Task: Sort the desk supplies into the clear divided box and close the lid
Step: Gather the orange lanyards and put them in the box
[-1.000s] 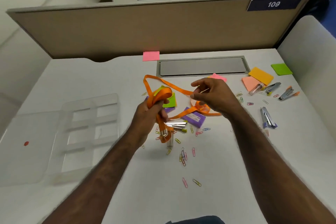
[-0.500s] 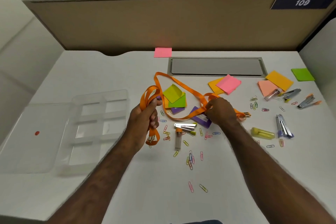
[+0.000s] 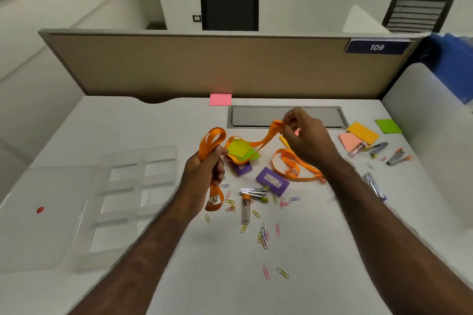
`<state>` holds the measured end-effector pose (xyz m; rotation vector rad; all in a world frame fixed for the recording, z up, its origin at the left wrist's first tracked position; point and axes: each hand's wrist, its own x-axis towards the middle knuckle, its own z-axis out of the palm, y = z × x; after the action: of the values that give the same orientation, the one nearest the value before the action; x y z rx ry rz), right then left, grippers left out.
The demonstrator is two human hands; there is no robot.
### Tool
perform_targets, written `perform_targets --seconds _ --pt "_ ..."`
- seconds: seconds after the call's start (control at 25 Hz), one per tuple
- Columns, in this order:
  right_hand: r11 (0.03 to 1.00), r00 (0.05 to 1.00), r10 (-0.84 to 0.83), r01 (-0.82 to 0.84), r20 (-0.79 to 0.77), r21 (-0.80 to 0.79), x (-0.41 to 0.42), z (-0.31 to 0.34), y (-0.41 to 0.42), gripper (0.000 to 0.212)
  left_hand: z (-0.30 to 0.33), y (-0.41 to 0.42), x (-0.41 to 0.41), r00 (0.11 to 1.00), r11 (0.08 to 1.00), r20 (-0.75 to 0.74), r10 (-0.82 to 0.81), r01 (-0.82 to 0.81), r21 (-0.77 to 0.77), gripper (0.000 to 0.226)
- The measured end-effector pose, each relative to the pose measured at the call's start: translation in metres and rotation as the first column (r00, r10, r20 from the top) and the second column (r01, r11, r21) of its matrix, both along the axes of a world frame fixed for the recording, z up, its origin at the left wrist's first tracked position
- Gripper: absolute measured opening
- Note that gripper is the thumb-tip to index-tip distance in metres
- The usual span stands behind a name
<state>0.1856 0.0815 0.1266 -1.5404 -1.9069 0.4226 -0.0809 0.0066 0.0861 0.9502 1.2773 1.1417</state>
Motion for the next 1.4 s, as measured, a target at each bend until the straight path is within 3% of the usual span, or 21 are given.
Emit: perform_targets --seconds 0.24,0.36,0.48,0.64,0.76,0.88,1.04,1.08,1.28,1.4 --pt "0.966 0.984 0.171 -0.178 0.056 0.190 -0.027 0.092 -0.039 0.007 0.043 0.008 0.013 0.983 0.991 -0.186 0.013 0.012 0.134 0.028" --pt "0.945 0.979 0.182 -0.199 0.088 0.258 -0.040 0.122 -0.057 0.009 0.065 0.013 0.026 0.959 0.945 -0.265 -0.097 0.173 0.279 0.052" --pt "0.923 0.983 0.165 -0.183 0.081 0.337 -0.050 0.146 -0.071 0.011 0.077 0.019 0.043 0.928 0.896 -0.307 -0.208 0.307 0.320 0.067" --pt "0.910 0.986 0.140 -0.163 0.087 0.381 -0.054 0.167 -0.085 0.014 0.082 0.026 0.053 0.954 0.892 -0.279 -0.113 0.221 0.394 0.068" --pt "0.904 0.985 0.137 -0.168 0.107 0.394 -0.053 0.174 -0.096 0.015 0.085 0.028 0.049 0.966 0.895 -0.213 -0.146 0.221 0.388 0.073" --pt "0.899 0.982 0.131 -0.175 0.135 0.401 -0.052 0.180 -0.106 0.017 0.082 0.033 0.037 0.949 0.904 -0.101 -0.300 0.316 0.288 0.047" --pt "0.900 0.977 0.134 -0.190 0.165 0.393 -0.047 0.192 -0.117 0.020 0.068 0.039 0.006 0.891 0.931 0.278 -0.359 0.322 0.170 0.037" --pt "0.905 0.976 0.149 -0.199 0.157 0.375 -0.046 0.195 -0.120 0.019 0.067 0.040 0.002 0.883 0.938 0.317 -0.346 0.323 0.123 0.036" --pt "0.932 0.952 0.294 -0.305 0.086 0.193 -0.058 0.195 -0.124 0.017 0.065 0.030 0.016 0.896 0.925 0.248 -0.367 0.379 0.001 0.052" --pt "0.937 0.960 0.266 -0.279 0.090 0.210 -0.067 0.191 -0.119 0.018 0.058 0.012 0.027 0.765 0.806 0.275 -0.582 0.588 0.070 0.060"
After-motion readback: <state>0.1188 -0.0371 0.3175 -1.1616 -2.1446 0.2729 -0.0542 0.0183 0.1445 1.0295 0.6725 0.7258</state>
